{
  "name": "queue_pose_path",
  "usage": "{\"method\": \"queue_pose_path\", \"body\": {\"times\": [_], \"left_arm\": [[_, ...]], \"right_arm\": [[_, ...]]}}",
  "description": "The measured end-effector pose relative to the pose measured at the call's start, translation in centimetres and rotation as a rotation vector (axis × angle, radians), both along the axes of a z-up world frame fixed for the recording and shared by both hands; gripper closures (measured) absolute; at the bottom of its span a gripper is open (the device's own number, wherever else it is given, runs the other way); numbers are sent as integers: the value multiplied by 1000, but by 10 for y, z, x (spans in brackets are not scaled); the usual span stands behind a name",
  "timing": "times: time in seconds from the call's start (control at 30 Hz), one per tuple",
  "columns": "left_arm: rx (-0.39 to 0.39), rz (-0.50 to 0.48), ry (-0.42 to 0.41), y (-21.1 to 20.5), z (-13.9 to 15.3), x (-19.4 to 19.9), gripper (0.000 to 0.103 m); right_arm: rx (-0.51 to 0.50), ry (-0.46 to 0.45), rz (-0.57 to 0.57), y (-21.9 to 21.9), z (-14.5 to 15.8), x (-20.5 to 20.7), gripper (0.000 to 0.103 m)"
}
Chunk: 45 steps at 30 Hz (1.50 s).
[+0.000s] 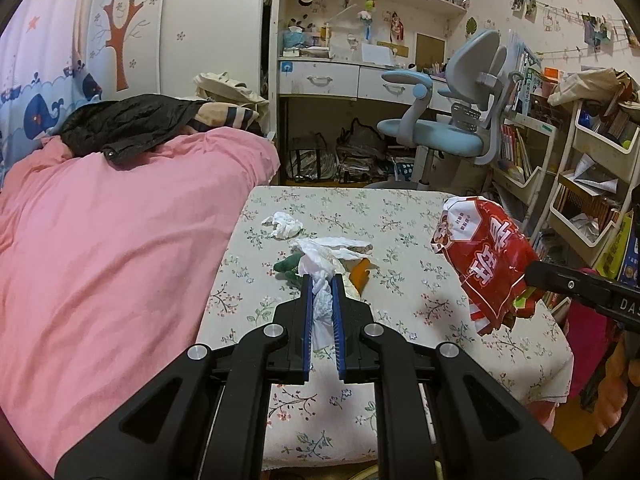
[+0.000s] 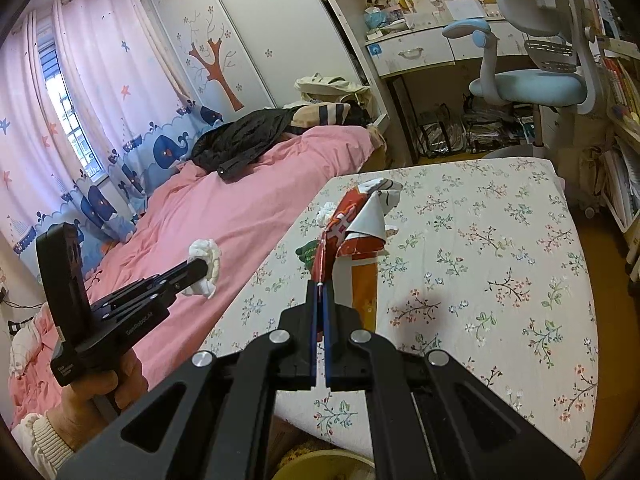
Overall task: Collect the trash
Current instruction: 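Carry the red chip bag to the bin and open the right tool while the left holds the tissue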
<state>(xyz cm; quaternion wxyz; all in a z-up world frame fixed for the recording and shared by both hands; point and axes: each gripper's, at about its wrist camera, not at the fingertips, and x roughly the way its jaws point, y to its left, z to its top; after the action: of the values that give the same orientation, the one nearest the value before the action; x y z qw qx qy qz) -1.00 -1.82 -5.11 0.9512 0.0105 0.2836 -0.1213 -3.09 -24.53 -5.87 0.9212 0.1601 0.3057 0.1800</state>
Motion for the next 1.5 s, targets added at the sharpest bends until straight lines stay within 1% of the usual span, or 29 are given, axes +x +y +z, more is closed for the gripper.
{"method": "queue_pose_path", "body": {"times": [0.43, 0.7, 0.97, 1.23, 1.5], "left_arm": [[5, -3, 2, -3, -5, -3, 94], [-6, 4, 5, 0, -3, -5, 94], [-15, 6, 2, 2, -1, -14, 94], [-20, 5, -3, 4, 1, -26, 94], [-20, 4, -3, 4, 1, -25, 94]], "right_arm": [[0, 9, -1, -3, -2, -4, 100], [5, 11, 13, 2, -4, -10, 100], [26, -4, 41, 10, -2, -34, 100], [43, -42, 65, 14, 2, -63, 100], [66, -63, 86, 15, 2, -84, 100]]}}
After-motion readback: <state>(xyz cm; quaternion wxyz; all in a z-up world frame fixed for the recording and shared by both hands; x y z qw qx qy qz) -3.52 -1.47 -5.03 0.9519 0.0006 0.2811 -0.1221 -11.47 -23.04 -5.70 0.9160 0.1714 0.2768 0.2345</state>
